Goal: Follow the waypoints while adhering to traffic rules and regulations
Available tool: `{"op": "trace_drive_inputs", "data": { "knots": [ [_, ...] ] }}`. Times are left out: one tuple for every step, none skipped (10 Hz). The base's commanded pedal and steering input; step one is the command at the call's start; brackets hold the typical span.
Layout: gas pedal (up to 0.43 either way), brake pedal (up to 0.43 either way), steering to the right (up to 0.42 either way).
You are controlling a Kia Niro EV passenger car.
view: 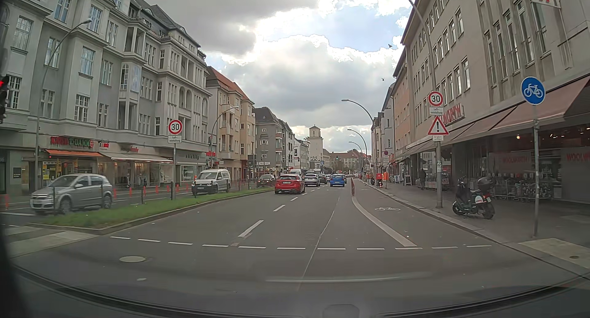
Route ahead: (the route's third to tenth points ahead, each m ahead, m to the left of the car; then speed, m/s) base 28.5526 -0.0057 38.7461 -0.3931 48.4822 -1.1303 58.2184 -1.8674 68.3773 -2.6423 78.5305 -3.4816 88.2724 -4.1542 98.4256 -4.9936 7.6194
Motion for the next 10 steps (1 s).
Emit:
{"op": "trace_drive_inputs", "data": {
  "knots": [
    [0.0,0.03,0.005],
    [0.0,0.03,0.005],
    [0.0,0.03,0.008],
    [0.0,0.03,0.008],
    [0.008,0.03,0.008],
    [0.02,0.03,0.008],
    [0.02,0.03,0.009],
    [0.028,0.03,0.01],
    [0.028,0.03,0.01],
    [0.028,0.03,0.011]
  ]
}}
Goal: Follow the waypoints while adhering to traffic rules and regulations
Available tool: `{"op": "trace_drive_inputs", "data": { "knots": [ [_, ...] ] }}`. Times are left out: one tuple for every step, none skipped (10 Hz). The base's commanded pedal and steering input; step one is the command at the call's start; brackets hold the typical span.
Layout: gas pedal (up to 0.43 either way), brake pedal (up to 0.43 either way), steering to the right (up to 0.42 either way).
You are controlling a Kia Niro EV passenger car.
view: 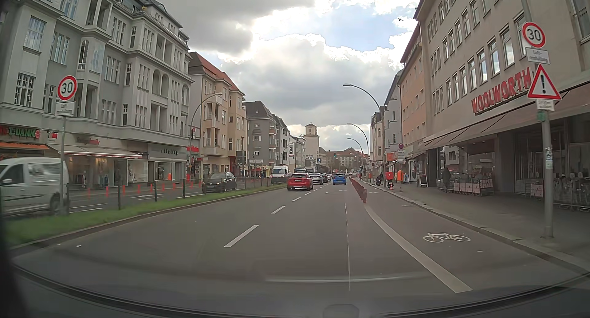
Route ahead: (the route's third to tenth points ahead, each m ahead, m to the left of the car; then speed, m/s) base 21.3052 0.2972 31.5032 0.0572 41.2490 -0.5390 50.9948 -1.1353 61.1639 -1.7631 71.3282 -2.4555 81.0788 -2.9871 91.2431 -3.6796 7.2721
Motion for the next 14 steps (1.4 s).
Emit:
{"op": "trace_drive_inputs", "data": {
  "knots": [
    [0.028,0.03,0.014],
    [0.039,0.03,0.015],
    [0.047,0.03,0.016],
    [0.047,0.03,0.016],
    [0.047,0.03,0.016],
    [0.059,0.03,0.016],
    [0.059,0.03,0.016],
    [0.059,0.03,0.015],
    [0.059,0.03,0.015],
    [0.059,0.03,0.014],
    [0.059,0.03,0.014],
    [0.059,0.03,0.014],
    [0.059,0.03,0.014],
    [0.059,0.03,0.013]
  ]
}}
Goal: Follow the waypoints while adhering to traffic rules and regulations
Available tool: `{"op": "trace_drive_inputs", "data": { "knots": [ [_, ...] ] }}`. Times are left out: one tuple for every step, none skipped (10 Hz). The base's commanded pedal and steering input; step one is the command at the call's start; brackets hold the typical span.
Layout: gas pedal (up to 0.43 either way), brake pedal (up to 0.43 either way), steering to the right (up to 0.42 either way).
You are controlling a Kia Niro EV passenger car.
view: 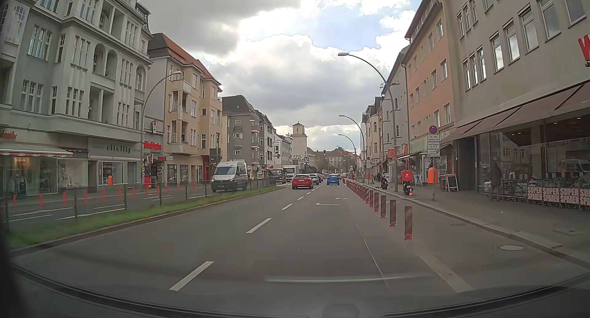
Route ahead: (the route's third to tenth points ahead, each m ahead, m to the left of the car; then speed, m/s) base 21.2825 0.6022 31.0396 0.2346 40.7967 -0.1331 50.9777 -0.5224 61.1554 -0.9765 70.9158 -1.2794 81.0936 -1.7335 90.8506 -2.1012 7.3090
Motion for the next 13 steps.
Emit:
{"op": "trace_drive_inputs", "data": {
  "knots": [
    [0.059,0.03,0.014],
    [0.059,0.03,0.017],
    [0.059,0.037,0.022],
    [0.059,0.03,0.024],
    [0.059,0.03,0.024],
    [0.059,0.03,0.022],
    [0.059,0.037,0.022],
    [0.059,0.03,0.021],
    [0.047,0.03,0.02],
    [0.047,0.03,0.019],
    [0.039,0.03,0.017],
    [0.039,0.03,0.015],
    [0.039,0.03,0.015]
  ]
}}
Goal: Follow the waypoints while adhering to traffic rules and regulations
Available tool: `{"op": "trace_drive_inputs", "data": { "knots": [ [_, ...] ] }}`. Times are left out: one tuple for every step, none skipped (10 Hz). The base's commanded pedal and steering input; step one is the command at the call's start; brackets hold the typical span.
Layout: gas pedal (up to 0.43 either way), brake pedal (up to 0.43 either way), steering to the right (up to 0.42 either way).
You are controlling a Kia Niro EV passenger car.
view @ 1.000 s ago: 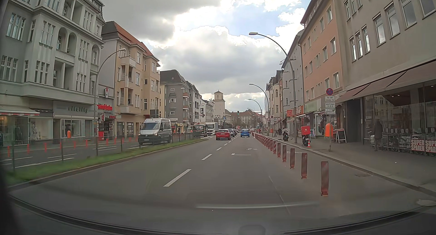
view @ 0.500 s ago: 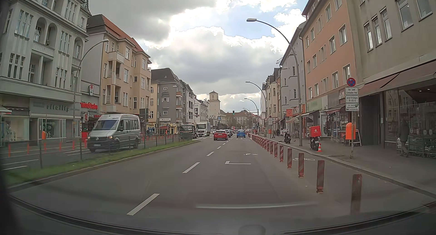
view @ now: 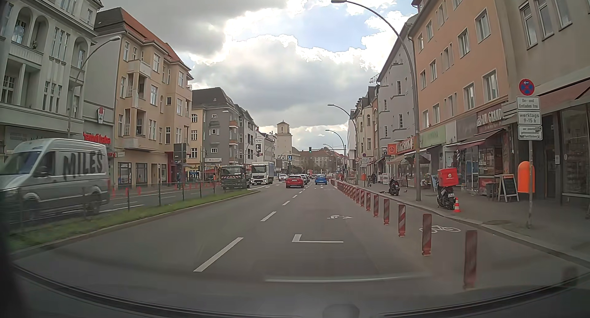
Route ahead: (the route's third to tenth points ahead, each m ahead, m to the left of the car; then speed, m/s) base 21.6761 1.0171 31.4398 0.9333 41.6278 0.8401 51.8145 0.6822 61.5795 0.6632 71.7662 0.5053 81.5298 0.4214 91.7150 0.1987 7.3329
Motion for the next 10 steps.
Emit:
{"op": "trace_drive_inputs", "data": {
  "knots": [
    [0.028,0.03,0.015],
    [0.028,0.037,0.015],
    [0.028,0.03,0.014],
    [0.028,0.03,0.013],
    [0.028,0.03,0.013],
    [0.028,0.03,0.013],
    [0.028,0.03,0.013],
    [0.028,0.03,0.012],
    [0.028,0.03,0.013],
    [0.028,0.03,0.012]
  ]
}}
